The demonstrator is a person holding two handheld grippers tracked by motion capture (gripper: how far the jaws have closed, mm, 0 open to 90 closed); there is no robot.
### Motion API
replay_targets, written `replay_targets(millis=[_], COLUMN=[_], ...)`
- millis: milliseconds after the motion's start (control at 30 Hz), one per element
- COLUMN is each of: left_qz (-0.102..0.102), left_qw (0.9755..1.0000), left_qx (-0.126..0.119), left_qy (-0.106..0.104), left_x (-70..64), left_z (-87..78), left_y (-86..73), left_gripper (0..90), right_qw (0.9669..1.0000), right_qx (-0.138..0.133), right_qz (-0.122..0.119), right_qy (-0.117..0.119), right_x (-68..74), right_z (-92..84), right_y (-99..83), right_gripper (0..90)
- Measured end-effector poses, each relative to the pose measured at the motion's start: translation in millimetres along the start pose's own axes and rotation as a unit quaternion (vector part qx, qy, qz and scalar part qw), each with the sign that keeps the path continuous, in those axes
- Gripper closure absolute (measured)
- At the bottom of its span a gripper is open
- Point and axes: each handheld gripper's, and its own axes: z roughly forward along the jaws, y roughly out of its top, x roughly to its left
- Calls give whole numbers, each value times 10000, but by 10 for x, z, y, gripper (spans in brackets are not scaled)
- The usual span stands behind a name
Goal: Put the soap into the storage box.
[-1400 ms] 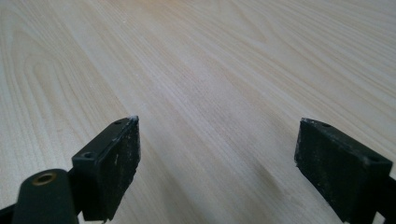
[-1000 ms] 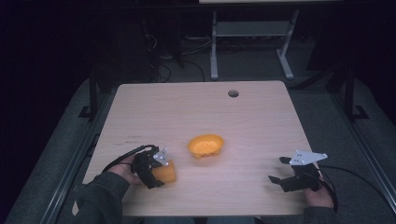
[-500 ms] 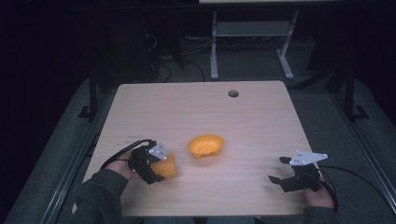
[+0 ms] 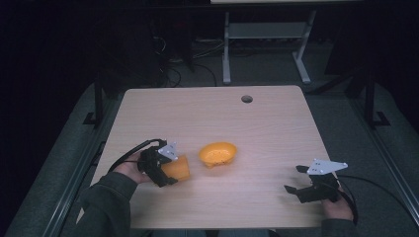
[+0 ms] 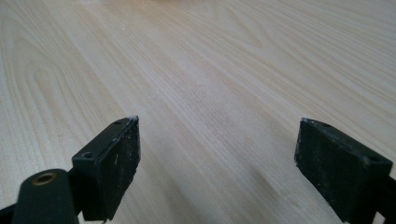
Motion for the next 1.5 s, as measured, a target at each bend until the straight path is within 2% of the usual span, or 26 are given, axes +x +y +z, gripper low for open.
replay_targets(millis=[133, 567, 1267, 1500], left_qz=[-9, 96, 379, 419], left_qw=[10000, 9999, 9993, 9991], left_qx=[-87, -97, -44, -55], left_qy=[4, -16, -60, -72], left_x=[20, 76, 195, 234], left_z=[-13, -24, 23, 53], left_y=[42, 192, 600, 694], left_gripper=[208, 208, 208, 208], right_qw=[10000, 10000, 9998, 9998], right_qx=[-13, -37, -168, -179], right_qz=[14, 9, 87, 38], right_qy=[-11, 2, 57, 59], right_x=[-3, -6, -6, -16], right_z=[-1, -4, -23, -31], right_y=[-1, -2, 1, -1], right_gripper=[137, 137, 137, 137])
